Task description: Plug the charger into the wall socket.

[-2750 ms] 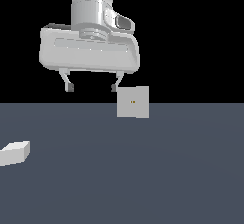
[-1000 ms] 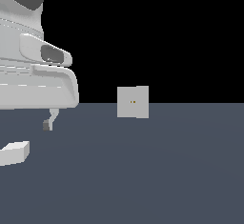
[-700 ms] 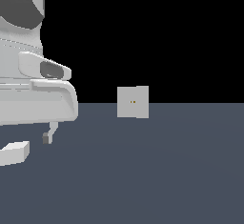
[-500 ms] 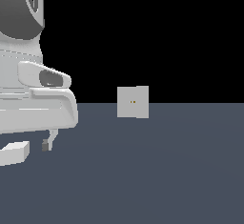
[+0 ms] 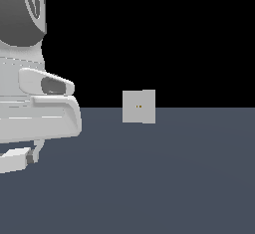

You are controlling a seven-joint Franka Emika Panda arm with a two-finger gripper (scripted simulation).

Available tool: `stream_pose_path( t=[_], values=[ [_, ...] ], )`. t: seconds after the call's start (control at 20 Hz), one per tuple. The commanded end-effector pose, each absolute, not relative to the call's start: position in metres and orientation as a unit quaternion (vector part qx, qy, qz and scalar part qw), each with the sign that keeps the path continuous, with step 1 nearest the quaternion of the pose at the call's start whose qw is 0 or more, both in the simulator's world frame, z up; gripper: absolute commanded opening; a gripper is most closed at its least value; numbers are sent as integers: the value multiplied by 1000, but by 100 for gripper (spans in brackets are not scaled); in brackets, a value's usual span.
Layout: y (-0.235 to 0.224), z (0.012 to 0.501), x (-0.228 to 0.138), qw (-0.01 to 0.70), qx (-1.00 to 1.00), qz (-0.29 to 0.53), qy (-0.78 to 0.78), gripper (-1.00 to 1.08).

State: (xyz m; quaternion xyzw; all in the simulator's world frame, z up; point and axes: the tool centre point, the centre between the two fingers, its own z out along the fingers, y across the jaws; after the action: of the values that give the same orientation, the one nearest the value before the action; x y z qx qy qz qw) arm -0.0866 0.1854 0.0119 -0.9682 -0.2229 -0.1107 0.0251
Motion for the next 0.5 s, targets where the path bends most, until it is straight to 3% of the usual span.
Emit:
stream_pose_path(
  t=[0.0, 0.45],
  values=[
    [186, 12, -86, 25, -968, -111, -223, -100],
    [175, 18, -75, 23, -973, -112, -200, -100]
  ],
)
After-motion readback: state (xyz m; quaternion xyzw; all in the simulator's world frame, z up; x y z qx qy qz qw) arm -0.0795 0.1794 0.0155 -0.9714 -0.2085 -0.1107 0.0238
